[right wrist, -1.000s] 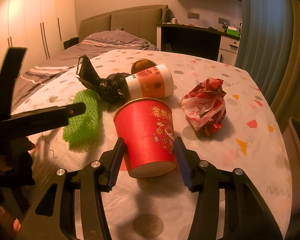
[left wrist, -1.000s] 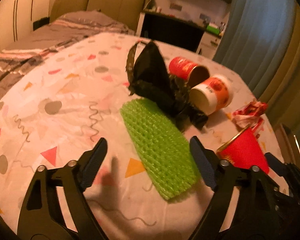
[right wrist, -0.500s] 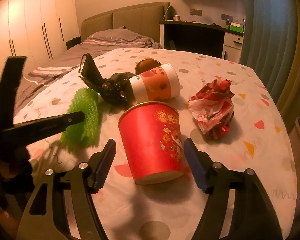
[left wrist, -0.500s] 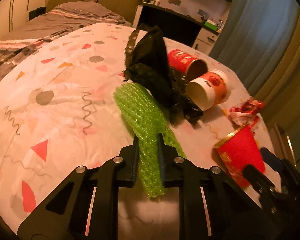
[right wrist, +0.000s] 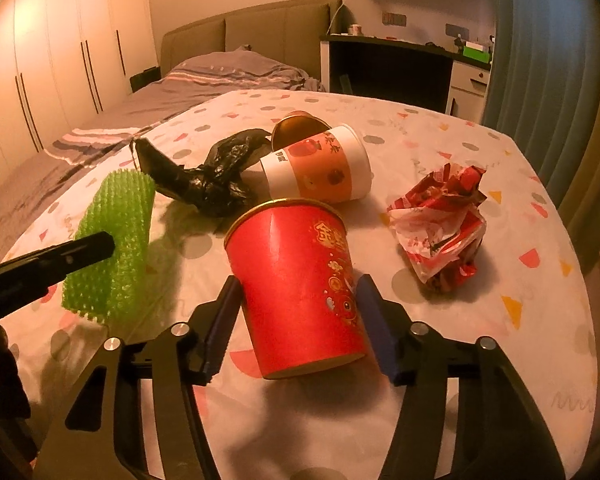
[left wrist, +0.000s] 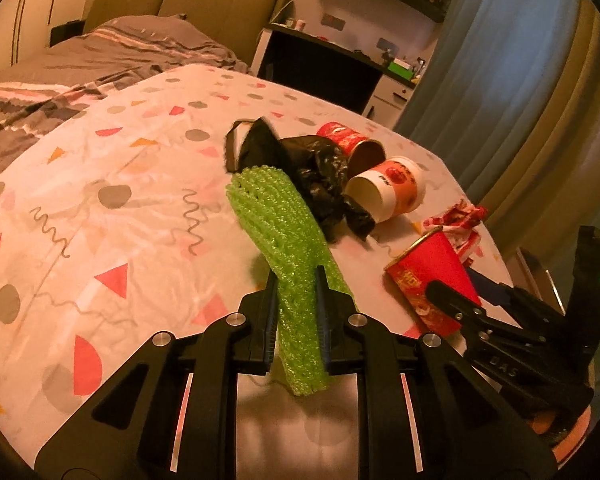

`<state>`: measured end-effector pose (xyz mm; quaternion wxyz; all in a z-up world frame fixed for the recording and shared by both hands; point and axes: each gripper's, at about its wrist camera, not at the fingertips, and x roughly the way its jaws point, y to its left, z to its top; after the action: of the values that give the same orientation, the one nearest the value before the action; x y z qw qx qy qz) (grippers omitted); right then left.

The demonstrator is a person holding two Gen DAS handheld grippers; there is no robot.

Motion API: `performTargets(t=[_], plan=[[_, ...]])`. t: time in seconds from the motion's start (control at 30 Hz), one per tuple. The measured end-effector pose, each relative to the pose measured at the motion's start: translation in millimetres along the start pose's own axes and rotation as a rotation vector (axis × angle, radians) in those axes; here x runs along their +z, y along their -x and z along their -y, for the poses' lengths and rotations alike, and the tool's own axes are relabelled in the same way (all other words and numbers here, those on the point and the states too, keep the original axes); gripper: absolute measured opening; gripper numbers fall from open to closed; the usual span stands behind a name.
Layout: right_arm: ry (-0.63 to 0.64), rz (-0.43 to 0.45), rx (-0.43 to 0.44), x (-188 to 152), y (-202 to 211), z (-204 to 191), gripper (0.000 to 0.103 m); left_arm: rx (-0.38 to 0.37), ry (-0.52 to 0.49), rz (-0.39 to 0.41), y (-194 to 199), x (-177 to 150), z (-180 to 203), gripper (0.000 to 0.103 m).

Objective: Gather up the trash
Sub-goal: 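Grasp the red paper cup with the right gripper while the left grasps the green foam sleeve, then carry the red cup and green foam sleeve over the brown bin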

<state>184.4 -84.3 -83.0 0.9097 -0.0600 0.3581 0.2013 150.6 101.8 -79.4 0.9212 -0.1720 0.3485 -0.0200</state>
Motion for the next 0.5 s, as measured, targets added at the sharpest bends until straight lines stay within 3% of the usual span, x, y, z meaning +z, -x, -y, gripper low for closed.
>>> performTargets(t=[0.5], plan=[[-0.067,0.131,-0.022,-14.4,51.0,11.6,0.055,-0.070,-0.056,0.055,26.6,-4.5,24.3,0.016]])
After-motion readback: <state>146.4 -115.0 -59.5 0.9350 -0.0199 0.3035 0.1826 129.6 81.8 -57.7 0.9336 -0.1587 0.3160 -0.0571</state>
